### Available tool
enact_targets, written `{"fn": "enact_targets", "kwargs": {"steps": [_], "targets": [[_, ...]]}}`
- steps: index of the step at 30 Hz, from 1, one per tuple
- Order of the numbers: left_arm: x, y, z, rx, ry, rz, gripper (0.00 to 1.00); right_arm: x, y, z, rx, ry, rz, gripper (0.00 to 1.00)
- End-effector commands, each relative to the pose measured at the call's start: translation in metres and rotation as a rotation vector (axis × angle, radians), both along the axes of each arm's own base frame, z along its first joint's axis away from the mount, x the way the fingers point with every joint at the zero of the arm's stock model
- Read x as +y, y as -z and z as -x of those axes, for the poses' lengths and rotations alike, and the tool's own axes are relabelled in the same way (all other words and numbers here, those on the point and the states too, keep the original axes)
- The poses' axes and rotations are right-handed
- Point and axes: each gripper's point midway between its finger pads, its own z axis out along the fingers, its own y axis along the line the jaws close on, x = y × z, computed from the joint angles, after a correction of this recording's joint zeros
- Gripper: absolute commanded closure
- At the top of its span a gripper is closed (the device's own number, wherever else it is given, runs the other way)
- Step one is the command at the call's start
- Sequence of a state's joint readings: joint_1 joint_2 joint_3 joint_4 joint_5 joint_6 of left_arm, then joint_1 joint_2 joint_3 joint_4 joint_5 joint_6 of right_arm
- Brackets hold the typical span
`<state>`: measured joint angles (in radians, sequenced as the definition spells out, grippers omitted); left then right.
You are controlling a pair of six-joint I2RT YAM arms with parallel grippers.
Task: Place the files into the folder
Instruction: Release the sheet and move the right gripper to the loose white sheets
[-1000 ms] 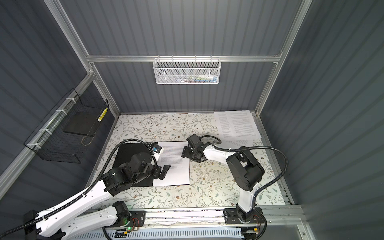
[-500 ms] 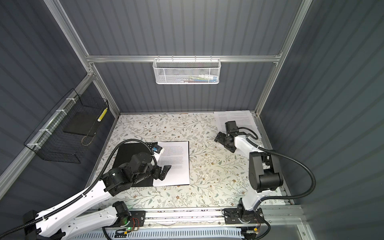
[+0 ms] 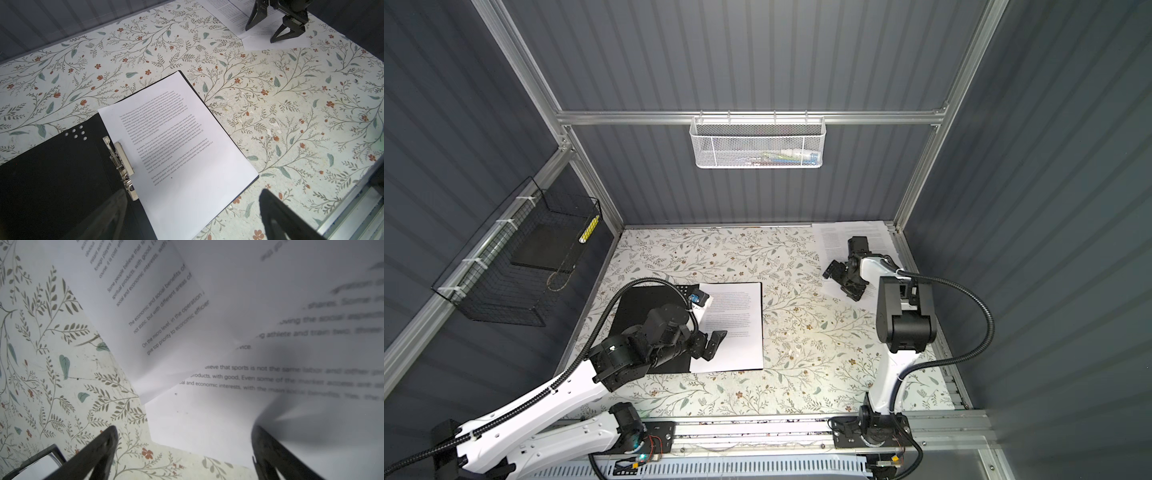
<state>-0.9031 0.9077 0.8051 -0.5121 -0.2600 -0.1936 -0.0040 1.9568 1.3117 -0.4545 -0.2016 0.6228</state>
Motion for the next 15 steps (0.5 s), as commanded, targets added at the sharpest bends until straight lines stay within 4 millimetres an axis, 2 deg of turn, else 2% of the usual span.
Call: {"fn": "enact_targets", "kwargs": {"steps": [1,9,15], "targets": [[-0.001,-0.015,-0.001,-0.019,0.006,0.026,0.0,0.012,0.012,0.015,0.081,-0.014,-0.057,0.01],[-0.002,-0.022,-0.001,-0.035,0.004,0.049,0.0,0.036,0.008,0.041,0.135,-0.031,-0.128,0.01],[0.002,-0.034,-0.002,-0.064,-0.015,0.085,0.0,0.067,0.013,0.088,0.166,-0.074,-0.197,0.01]]}}
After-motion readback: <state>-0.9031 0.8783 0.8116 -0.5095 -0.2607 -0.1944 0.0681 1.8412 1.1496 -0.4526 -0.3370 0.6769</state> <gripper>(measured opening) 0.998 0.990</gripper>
